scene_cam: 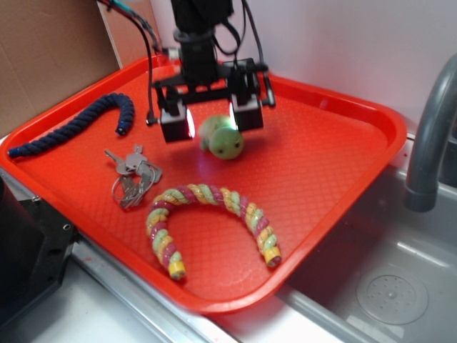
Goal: Grab the green animal.
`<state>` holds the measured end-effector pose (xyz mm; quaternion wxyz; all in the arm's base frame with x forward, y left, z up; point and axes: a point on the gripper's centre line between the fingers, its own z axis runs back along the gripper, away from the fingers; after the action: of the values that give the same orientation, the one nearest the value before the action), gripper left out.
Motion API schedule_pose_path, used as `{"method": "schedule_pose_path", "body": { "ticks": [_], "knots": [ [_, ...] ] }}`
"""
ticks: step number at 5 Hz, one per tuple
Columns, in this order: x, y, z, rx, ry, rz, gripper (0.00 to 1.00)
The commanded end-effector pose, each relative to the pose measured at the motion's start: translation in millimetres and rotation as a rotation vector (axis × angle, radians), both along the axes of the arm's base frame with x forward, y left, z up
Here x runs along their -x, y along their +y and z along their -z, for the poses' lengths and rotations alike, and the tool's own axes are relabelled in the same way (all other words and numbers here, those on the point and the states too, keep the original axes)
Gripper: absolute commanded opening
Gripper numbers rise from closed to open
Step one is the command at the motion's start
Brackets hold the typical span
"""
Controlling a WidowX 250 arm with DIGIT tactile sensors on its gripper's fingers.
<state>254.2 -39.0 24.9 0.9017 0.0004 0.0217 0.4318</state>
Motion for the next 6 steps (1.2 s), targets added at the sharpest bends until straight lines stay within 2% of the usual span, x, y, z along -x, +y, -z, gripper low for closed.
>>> {"method": "schedule_pose_path", "body": {
  "ticks": [1,2,3,4,5,6],
  "knots": [
    [-6.0,-9.0,-1.9,0.026,-0.006,-0.015,0.00],
    [-0.7,-2.0,-17.1,0.035,-0.043,-0.009,0.00],
    [11.1,24.2,-66.5,0.060,-0.113,0.081,0.00],
    [25.6,50.3,-117.5,0.040,-0.093,0.283,0.00],
    [35.8,60.0,-168.2,0.020,-0.098,0.490,0.00],
    [39.4,62.1,-200.1,-0.005,-0.057,0.597,0.00]
  ]
}}
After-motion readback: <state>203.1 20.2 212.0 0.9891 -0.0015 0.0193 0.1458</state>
